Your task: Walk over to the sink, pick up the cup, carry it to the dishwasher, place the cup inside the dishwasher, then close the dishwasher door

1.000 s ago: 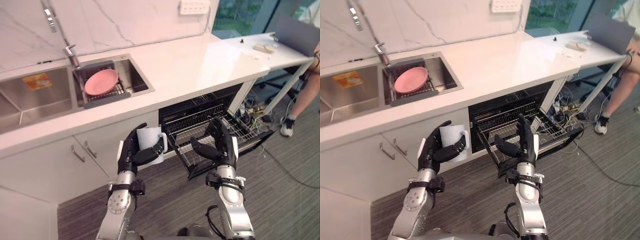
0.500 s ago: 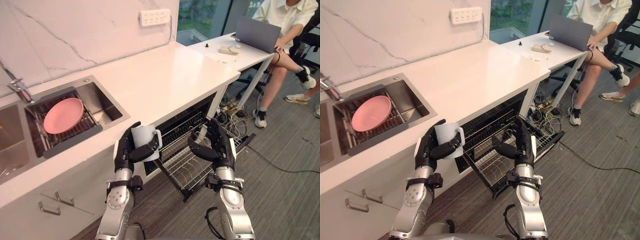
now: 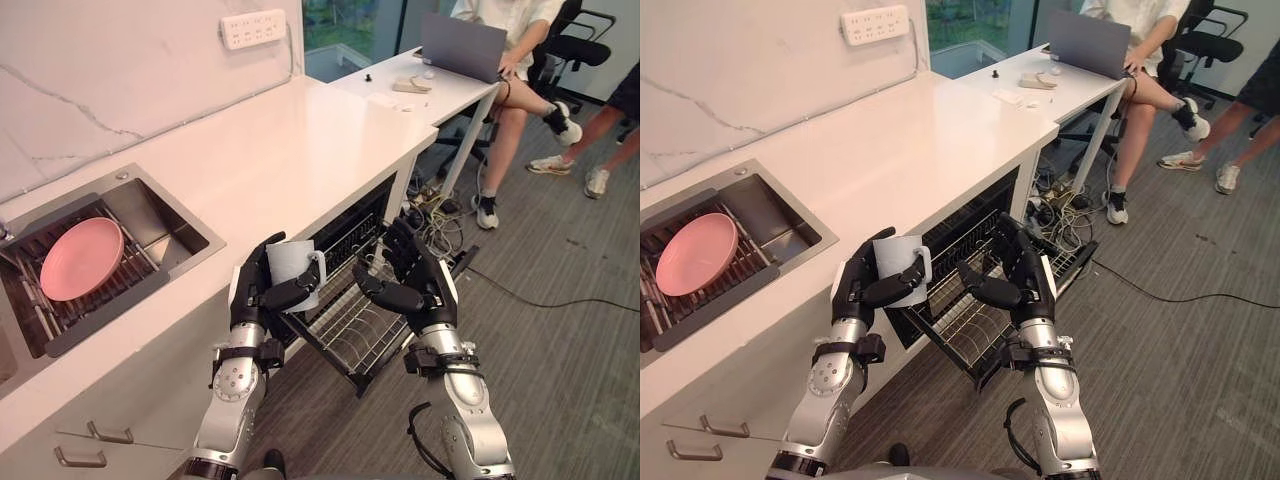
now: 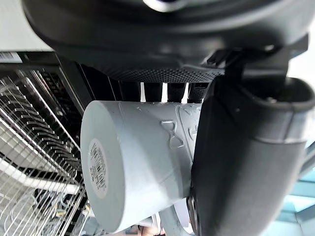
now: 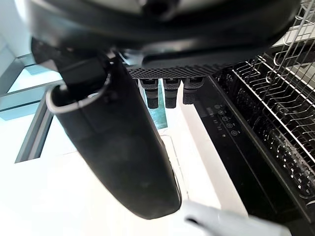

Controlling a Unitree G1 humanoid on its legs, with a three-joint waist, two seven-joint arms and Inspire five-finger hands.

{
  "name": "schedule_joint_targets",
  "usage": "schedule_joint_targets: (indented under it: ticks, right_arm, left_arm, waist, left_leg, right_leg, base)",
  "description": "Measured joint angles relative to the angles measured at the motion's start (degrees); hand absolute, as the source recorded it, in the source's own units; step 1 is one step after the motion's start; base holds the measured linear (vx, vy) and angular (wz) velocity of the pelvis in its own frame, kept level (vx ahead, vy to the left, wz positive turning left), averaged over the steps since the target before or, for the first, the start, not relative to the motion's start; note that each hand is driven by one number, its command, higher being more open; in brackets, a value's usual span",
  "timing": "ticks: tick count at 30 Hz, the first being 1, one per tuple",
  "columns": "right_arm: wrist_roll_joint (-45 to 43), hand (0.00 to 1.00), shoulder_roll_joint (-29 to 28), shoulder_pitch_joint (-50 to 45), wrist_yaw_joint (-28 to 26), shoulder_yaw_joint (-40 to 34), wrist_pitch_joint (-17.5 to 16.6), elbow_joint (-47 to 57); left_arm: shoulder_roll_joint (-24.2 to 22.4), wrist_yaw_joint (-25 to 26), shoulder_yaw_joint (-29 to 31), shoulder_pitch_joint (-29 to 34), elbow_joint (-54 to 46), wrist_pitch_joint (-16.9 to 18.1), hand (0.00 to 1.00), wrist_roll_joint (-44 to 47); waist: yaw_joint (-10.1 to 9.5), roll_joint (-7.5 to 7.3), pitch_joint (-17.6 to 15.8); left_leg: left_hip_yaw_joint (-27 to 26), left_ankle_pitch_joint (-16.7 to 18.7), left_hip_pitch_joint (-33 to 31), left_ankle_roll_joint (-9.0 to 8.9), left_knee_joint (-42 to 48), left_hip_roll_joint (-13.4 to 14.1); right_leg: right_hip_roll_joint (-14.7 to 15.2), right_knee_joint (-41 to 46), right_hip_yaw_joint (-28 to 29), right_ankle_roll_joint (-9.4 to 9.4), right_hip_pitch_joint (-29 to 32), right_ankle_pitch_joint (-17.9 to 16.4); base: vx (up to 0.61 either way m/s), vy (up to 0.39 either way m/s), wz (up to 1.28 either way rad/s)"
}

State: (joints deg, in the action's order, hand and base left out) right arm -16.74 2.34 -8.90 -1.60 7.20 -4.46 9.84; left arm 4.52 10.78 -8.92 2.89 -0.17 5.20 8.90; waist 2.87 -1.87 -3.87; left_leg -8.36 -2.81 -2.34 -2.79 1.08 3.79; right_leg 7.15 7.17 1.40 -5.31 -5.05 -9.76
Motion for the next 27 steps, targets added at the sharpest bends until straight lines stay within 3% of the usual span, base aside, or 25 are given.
schedule_joint_targets:
  ticks: [6, 13, 27]
  right_arm:
    - [-1.3, 0.90, 1.7, 1.1, -1.8, 1.2, 0.0, -0.2]
    - [-2.2, 0.90, 1.8, 4.4, -2.2, 2.7, -0.2, -3.0]
    - [-2.3, 0.90, 1.7, 5.1, 0.9, 4.6, -0.2, -7.6]
  left_arm:
    - [0.0, -1.3, -0.2, -0.5, 0.7, 0.0, 0.30, -1.1]
    - [0.1, -3.0, -2.4, -0.4, 0.6, 0.3, 0.30, -3.7]
    - [1.5, -2.7, -5.8, -0.6, -0.5, 0.5, 0.30, -13.1]
  waist:
    - [0.30, 0.66, 0.3]
    - [0.39, 1.78, 1.0]
    - [0.39, 1.95, 1.9]
  left_leg:
    - [0.8, -3.4, 1.4, 0.25, -6.1, -0.3]
    - [1.4, -5.0, 1.2, 0.55, -6.1, -0.7]
    - [2.9, -6.0, 0.3, 0.63, -6.1, -0.8]
  right_leg:
    - [-0.4, -1.0, -0.2, 0.03, 0.9, 1.1]
    - [0.0, -1.4, -0.5, -0.28, 0.9, 1.6]
    - [-0.2, -2.1, -1.6, -0.09, 0.9, 2.0]
  base:
    - [-0.11, 0.009, 0.01]
    - [-0.04, 0.021, 0.03]
    - [0.00, -0.005, 0.03]
